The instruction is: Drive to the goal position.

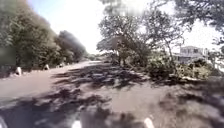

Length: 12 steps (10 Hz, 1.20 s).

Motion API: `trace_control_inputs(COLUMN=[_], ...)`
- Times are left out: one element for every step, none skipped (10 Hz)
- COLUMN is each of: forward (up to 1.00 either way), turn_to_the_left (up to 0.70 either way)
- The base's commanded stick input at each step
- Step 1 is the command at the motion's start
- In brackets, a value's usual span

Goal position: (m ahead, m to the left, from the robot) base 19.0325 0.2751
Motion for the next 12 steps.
trace_control_inputs(forward=[0.5, 0.5, 0.5, 0.5, 0.5, 0.5, 0.5, 0.5, 0.5, 0.5, 0.5, 0.5], turn_to_the_left=[0.0, 0.0, 0.0, 0.0, 0.0, 0.0, 0.39, 0.18, 0.0, 0.0, 0.0, 0.0])
